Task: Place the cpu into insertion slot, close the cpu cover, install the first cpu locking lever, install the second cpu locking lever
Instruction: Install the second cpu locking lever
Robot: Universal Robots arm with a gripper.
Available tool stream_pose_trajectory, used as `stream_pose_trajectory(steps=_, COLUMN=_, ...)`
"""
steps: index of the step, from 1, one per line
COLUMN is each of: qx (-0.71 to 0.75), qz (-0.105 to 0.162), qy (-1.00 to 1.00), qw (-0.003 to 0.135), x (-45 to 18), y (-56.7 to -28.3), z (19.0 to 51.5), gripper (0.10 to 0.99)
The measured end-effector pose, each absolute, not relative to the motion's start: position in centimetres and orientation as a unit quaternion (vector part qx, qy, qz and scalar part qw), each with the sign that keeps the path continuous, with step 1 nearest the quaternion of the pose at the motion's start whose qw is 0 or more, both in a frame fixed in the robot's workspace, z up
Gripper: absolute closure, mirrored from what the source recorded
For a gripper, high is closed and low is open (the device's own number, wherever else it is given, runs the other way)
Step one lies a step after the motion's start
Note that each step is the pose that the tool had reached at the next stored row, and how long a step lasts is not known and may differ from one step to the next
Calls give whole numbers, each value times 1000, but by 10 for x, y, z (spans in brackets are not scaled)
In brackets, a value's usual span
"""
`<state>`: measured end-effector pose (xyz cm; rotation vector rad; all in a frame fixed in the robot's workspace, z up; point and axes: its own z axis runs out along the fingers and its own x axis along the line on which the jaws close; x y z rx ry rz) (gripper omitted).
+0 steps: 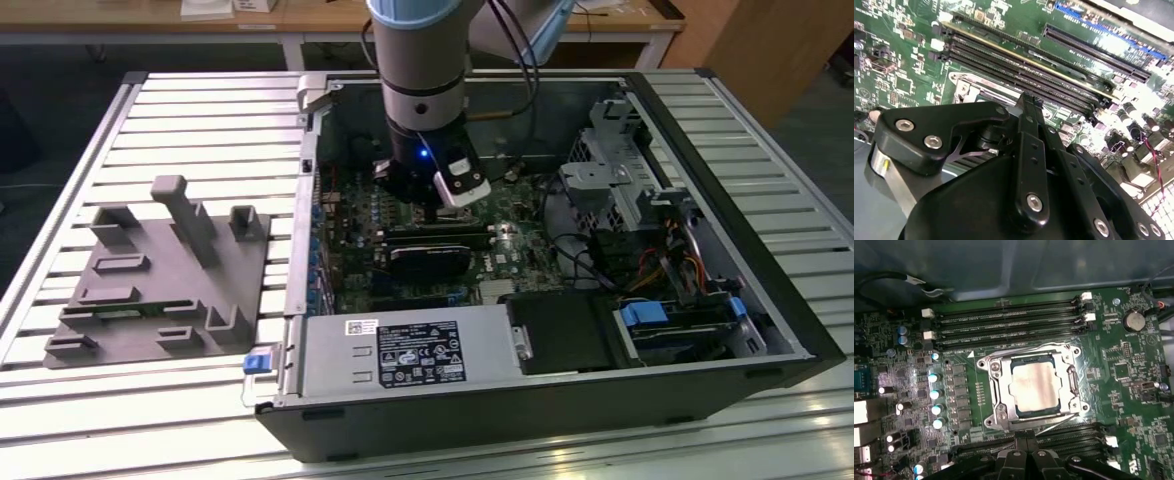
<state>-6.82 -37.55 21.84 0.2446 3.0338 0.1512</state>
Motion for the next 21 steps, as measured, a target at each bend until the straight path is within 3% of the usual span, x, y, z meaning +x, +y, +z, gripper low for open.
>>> stream_pose_trajectory(steps=13, qx=76, qz=66, qy=994, qw=46, x=-71, y=-383, z=211, gripper=980)
stream_pose_trajectory(steps=21, qx=75, qz=90, qy=992, qw=44, x=-72, y=-390, z=208, gripper=980)
